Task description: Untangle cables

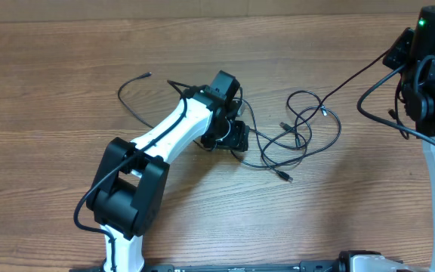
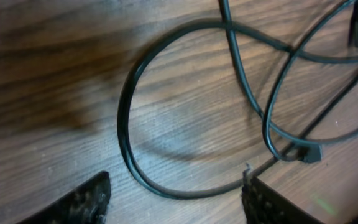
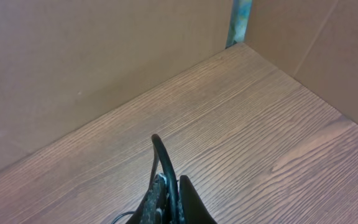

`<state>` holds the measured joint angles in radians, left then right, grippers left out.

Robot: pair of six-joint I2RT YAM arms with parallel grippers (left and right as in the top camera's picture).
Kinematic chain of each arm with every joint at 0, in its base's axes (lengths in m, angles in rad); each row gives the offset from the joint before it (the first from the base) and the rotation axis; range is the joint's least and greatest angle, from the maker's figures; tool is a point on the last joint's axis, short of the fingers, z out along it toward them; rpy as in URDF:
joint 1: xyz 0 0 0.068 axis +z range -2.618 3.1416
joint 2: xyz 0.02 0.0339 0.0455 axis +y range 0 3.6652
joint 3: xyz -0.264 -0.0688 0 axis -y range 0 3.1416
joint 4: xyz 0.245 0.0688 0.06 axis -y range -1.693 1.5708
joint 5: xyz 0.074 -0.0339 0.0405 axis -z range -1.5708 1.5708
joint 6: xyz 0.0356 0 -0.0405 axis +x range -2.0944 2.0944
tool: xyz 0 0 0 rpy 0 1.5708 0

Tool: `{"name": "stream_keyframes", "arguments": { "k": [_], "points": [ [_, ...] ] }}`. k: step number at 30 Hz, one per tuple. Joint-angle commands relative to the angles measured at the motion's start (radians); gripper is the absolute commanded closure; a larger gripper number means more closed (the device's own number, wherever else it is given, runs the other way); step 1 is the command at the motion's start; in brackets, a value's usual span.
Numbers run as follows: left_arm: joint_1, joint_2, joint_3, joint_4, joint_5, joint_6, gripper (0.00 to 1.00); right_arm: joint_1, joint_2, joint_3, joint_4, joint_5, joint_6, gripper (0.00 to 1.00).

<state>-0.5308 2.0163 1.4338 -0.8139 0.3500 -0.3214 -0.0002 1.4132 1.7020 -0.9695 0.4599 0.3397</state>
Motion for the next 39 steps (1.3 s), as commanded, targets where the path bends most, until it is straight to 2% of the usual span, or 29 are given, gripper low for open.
{"name": "stream_keyframes", "arguments": {
  "k": [1,3,5,6,7,10,14,17,20,23,26,30,36,39],
  "points": [
    [-0.021,0.013,-0.061,0.068,-0.010,-0.009,0.39,-0.001,-0.003,0.012,0.006,0.022,0.001,0.96],
    [-0.025,0.013,-0.077,0.092,-0.010,-0.009,0.48,-0.001,-0.003,0.012,0.006,0.022,0.001,0.96],
    [-0.026,0.013,-0.077,0.105,-0.010,-0.009,0.65,-0.001,-0.003,0.012,0.006,0.022,0.001,0.96],
    [-0.026,0.013,-0.075,0.114,-0.011,-0.008,0.84,-0.001,-0.003,0.012,0.006,0.022,0.001,0.96],
    [-0.025,0.013,-0.072,0.116,-0.017,-0.009,0.96,-0.001,-0.003,0.012,0.005,0.022,0.001,0.96],
    [-0.015,0.011,-0.049,0.088,-0.056,-0.008,0.96,-0.001,-0.003,0.012,0.003,0.022,0.000,0.96],
    [0.048,-0.024,0.090,-0.102,-0.201,-0.008,0.96,-0.021,-0.002,0.012,0.013,0.027,0.000,0.96],
    [0.113,-0.073,0.185,-0.236,-0.338,-0.007,0.96,-0.080,0.002,0.012,0.039,0.075,0.001,0.96],
    [0.182,-0.126,0.228,-0.310,-0.413,-0.006,0.96,-0.188,0.002,0.012,0.079,0.124,0.025,0.96],
    [0.279,-0.182,0.231,-0.363,-0.417,-0.008,0.96,-0.359,0.005,0.012,0.080,0.085,0.087,0.96],
    [0.305,-0.186,0.231,-0.382,-0.404,-0.013,0.96,-0.442,0.015,0.012,0.058,-0.003,0.087,0.96],
    [0.304,-0.186,0.231,-0.388,-0.390,-0.023,0.96,-0.467,0.046,0.012,0.039,-0.106,0.087,0.96],
    [0.267,-0.186,0.230,-0.389,-0.251,-0.023,0.96,-0.464,0.127,0.012,0.016,-0.315,0.079,0.96],
    [0.244,-0.186,0.230,-0.391,-0.252,0.002,0.96,-0.464,0.161,0.012,-0.005,-0.335,0.079,0.96]
  ]
}}
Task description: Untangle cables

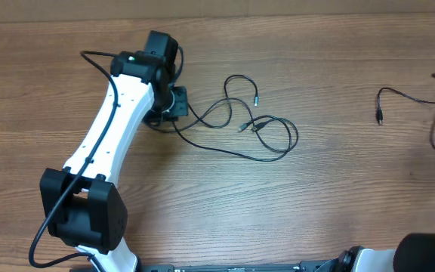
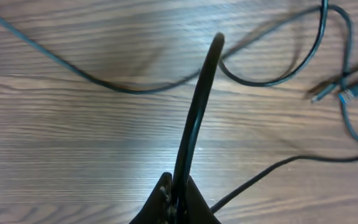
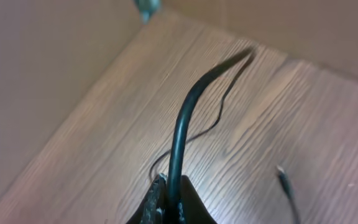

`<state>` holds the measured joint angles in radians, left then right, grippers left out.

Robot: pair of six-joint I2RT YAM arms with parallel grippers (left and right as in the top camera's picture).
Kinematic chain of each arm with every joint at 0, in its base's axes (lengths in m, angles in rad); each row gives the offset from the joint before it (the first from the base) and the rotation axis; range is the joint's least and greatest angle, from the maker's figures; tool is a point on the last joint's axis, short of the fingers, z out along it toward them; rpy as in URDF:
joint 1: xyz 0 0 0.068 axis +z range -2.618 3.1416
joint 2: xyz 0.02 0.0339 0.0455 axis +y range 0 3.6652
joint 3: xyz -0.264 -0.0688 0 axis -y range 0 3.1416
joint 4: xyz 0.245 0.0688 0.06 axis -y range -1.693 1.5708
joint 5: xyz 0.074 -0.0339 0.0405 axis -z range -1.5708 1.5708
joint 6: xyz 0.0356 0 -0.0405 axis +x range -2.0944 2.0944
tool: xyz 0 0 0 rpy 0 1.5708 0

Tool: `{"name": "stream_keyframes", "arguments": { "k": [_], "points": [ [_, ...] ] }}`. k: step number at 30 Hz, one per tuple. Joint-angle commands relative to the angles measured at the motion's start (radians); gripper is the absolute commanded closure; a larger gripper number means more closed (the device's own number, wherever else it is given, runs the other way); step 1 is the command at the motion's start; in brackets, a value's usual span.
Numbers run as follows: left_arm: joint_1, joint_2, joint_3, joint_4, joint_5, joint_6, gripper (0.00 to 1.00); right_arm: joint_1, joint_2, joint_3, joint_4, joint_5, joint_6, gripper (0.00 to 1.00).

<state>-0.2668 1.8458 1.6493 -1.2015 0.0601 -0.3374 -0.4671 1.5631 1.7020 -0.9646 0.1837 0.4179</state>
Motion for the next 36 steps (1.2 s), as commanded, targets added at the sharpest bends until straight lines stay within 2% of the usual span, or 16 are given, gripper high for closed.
{"name": "stream_keyframes", "arguments": {
  "k": [1,3,4,5,6,8,12,16,19,22,25,31,36],
  "points": [
    [-0.024,-0.015,0.015,-0.003,0.037,0.024,0.96,0.003,0.013,0.012,-0.013,-0.058,0.000,0.96],
    [-0.029,-0.015,0.015,-0.001,0.038,0.024,0.96,0.003,0.013,0.012,-0.019,-0.058,-0.007,0.96],
    [-0.028,-0.015,0.015,0.000,0.038,0.024,0.96,0.003,0.013,0.012,-0.021,-0.059,-0.007,0.91],
    [-0.028,-0.015,0.015,0.000,0.037,0.024,0.96,0.003,0.013,0.012,-0.026,-0.066,-0.007,0.61],
    [-0.028,-0.015,0.015,0.000,0.038,0.024,0.96,0.003,0.013,0.012,-0.032,-0.085,-0.007,0.48],
    [-0.027,-0.016,0.021,-0.001,0.047,0.024,0.96,0.003,0.013,0.012,-0.039,-0.141,-0.007,0.32],
    [-0.027,-0.026,0.103,0.003,0.127,0.072,0.96,0.003,0.013,0.012,-0.044,-0.360,-0.060,0.27],
    [-0.026,-0.036,0.222,0.005,0.201,0.116,0.96,0.029,0.013,0.012,-0.083,-0.483,-0.127,0.24],
    [-0.026,-0.039,0.340,0.006,0.324,0.149,0.96,0.091,0.015,0.012,-0.149,-0.530,-0.217,0.17],
    [-0.026,-0.042,0.470,0.033,0.463,0.158,0.96,0.204,0.016,0.011,-0.236,-0.531,-0.294,0.00],
    [-0.026,-0.042,0.534,0.074,0.520,0.135,0.96,0.301,0.016,0.004,-0.268,-0.568,-0.368,0.00],
    [-0.026,-0.042,0.558,0.129,0.520,0.040,0.96,0.527,0.017,-0.001,-0.286,-0.594,-0.526,0.00],
    [-0.027,-0.042,0.558,0.123,0.520,-0.046,0.96,0.668,0.022,-0.034,-0.177,-0.594,-0.547,0.00]
  ]
}}
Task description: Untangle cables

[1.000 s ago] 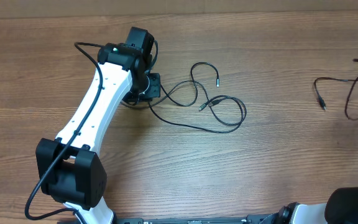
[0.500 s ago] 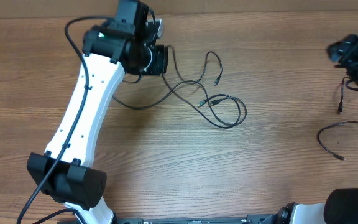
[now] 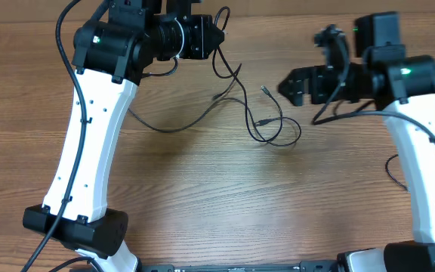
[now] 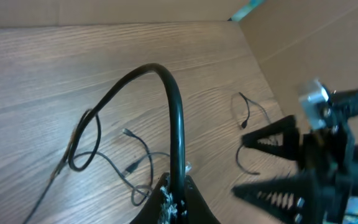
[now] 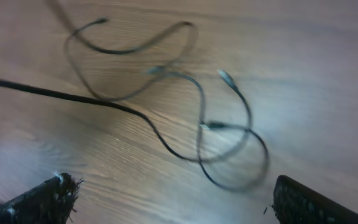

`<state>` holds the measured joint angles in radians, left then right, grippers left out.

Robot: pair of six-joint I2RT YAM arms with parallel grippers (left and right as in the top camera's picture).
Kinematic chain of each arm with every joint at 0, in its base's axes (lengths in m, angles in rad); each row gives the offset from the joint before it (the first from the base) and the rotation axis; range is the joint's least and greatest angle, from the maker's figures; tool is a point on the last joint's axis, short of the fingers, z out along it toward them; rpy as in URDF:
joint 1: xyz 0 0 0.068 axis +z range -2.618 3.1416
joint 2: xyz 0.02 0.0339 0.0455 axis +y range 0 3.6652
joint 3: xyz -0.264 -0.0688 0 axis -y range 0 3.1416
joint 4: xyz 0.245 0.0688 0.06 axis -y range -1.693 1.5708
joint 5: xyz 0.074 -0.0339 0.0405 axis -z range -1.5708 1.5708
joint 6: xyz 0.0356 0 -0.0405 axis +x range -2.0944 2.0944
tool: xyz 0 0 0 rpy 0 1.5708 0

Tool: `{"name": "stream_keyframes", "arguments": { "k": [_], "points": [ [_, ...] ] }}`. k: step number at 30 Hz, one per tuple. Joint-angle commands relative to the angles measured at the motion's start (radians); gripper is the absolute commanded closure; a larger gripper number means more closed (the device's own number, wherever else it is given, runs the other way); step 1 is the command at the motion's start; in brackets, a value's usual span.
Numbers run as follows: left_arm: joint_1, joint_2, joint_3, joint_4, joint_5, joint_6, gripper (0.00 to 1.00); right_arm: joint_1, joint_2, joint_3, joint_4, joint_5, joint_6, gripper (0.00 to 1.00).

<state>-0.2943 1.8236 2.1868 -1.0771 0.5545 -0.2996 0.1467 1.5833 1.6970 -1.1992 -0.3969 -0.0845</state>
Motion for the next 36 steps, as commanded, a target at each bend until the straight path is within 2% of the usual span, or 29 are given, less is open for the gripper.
{"name": "stream_keyframes", "arguments": {
  "k": [1,7,11,15,17,18,19,21,22,23,24,26,28,29,30,33,36],
  "points": [
    [0.000,-0.019,0.021,-0.004,0.026,-0.102,0.96,0.069,0.002,-0.039,0.080,-0.013,-0.045,0.00],
    [-0.001,-0.019,0.020,-0.028,0.026,-0.329,0.96,0.188,0.005,-0.127,0.333,-0.013,-0.045,0.00],
    [-0.001,-0.019,0.020,-0.029,0.025,-0.412,0.96,0.246,0.025,-0.146,0.423,-0.013,-0.045,0.00],
    [-0.001,-0.019,0.020,-0.029,0.022,-0.416,0.96,0.283,0.047,-0.146,0.464,-0.025,-0.044,0.03],
    [-0.001,-0.019,0.020,-0.033,0.023,-0.423,0.96,0.294,0.055,-0.146,0.484,-0.027,-0.044,0.13],
    [-0.001,-0.019,0.020,-0.034,0.023,-0.423,0.96,0.298,0.056,-0.146,0.490,-0.027,-0.044,0.25],
    [-0.001,-0.019,0.020,-0.035,0.023,-0.422,0.96,0.299,0.056,-0.146,0.500,-0.027,-0.044,0.60],
    [-0.001,-0.019,0.020,-0.039,0.022,-0.422,0.96,0.299,0.056,-0.146,0.506,-0.027,-0.044,0.83],
    [-0.001,-0.019,0.020,-0.042,0.020,-0.419,0.96,0.299,0.056,-0.146,0.507,-0.024,-0.044,0.92],
    [-0.001,-0.019,0.020,-0.045,0.014,-0.410,0.96,0.299,0.056,-0.146,0.506,-0.023,-0.044,0.96],
    [-0.001,-0.019,0.020,-0.054,-0.008,-0.378,0.91,0.299,0.056,-0.146,0.507,-0.019,-0.044,0.96],
    [-0.001,-0.019,0.019,-0.090,-0.087,-0.335,0.62,0.298,0.056,-0.146,0.502,0.035,-0.043,0.96],
    [-0.001,-0.018,0.018,-0.171,-0.232,-0.297,0.45,0.298,0.055,-0.146,0.497,0.142,-0.043,0.96],
    [-0.001,-0.018,0.014,-0.212,-0.306,-0.286,0.32,0.296,0.054,-0.143,0.497,0.226,-0.043,0.96],
    [-0.001,-0.018,0.008,-0.250,-0.376,-0.262,0.27,0.294,0.051,-0.135,0.495,0.295,-0.043,0.96],
    [-0.001,-0.017,-0.006,-0.328,-0.510,-0.228,0.21,0.268,0.034,-0.073,0.495,0.479,0.032,0.96],
    [-0.001,-0.013,-0.014,-0.369,-0.573,-0.216,0.20,0.208,0.013,0.050,0.495,0.517,0.037,0.96]
  ]
}}
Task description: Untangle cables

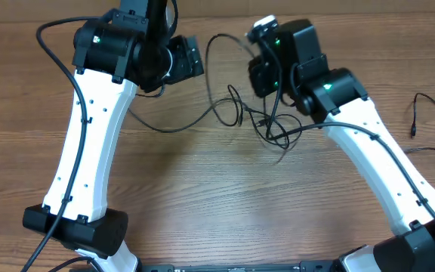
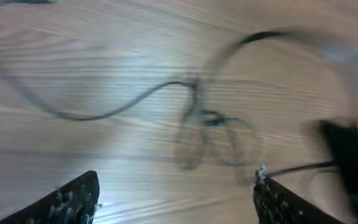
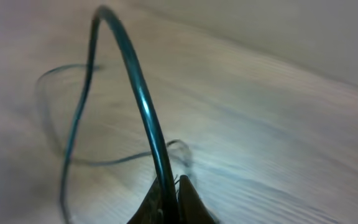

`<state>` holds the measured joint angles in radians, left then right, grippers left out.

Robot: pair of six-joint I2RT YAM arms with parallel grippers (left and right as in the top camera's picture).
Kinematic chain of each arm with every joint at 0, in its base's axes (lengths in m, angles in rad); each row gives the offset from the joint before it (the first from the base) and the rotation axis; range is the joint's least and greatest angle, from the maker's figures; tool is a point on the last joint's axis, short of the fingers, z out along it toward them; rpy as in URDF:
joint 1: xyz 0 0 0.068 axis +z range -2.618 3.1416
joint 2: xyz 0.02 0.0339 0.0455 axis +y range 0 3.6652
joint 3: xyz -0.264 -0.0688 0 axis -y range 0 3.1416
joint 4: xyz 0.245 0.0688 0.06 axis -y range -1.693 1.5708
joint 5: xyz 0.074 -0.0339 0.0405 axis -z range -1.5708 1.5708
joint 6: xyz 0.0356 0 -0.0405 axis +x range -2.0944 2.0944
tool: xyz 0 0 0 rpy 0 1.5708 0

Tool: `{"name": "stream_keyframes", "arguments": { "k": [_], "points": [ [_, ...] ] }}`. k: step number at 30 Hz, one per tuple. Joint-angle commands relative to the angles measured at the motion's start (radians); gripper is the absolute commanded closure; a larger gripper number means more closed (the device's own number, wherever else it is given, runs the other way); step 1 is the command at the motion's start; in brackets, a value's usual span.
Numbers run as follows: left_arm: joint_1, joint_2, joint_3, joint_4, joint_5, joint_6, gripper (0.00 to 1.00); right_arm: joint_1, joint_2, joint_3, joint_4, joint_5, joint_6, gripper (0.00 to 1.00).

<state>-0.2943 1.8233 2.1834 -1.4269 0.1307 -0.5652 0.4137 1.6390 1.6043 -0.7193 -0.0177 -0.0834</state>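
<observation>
Thin black cables lie in a loose tangle (image 1: 270,127) on the wooden table (image 1: 202,211), with one strand trailing left (image 1: 165,126). My right gripper (image 1: 254,75) hangs above the tangle, shut on a black cable that arcs up in a loop (image 1: 216,45). In the right wrist view the cable (image 3: 135,93) rises from between the closed fingers of the gripper (image 3: 169,200). My left gripper (image 1: 192,60) is raised beside it, open and empty. In its blurred view the left gripper (image 2: 176,199) has its fingers (image 2: 73,199) spread above the tangle (image 2: 210,127).
A separate black cable (image 1: 423,103) lies on its own at the table's right edge. Both white arms reach over the middle of the table, the left arm's own cable (image 1: 55,34) looping beside it. A cardboard wall runs along the back.
My left gripper was shut on the raised cable and is now open. My right gripper was open to the right of the tangle and is now shut on the cable close beside the left one.
First my left gripper was open low over the tangle while the right held a cable at the far right. Then the left was shut on a cable at the left, the right cable lying apart. The left held it high; now the right holds it.
</observation>
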Motion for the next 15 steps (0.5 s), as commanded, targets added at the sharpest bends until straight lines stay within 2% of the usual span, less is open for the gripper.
{"name": "stream_keyframes", "arguments": {
  "k": [1,5,10,12,15],
  "points": [
    [-0.001,-0.012,-0.014,-0.022,-0.151,0.055,0.20,-0.074,-0.046,0.173,0.015,0.138,0.047,0.96],
    [-0.001,-0.012,-0.074,-0.008,-0.157,0.057,0.20,-0.220,-0.053,0.420,0.014,0.097,0.241,0.96],
    [-0.001,-0.012,-0.172,0.053,-0.156,0.056,0.20,-0.293,-0.053,0.527,0.011,-0.193,0.270,0.96],
    [-0.001,-0.012,-0.221,0.082,-0.156,0.056,0.20,-0.294,-0.054,0.528,0.010,-0.175,0.254,0.96],
    [-0.001,-0.012,-0.279,0.097,-0.156,0.056,0.20,-0.294,-0.054,0.528,0.009,0.009,0.227,0.96]
  ]
}}
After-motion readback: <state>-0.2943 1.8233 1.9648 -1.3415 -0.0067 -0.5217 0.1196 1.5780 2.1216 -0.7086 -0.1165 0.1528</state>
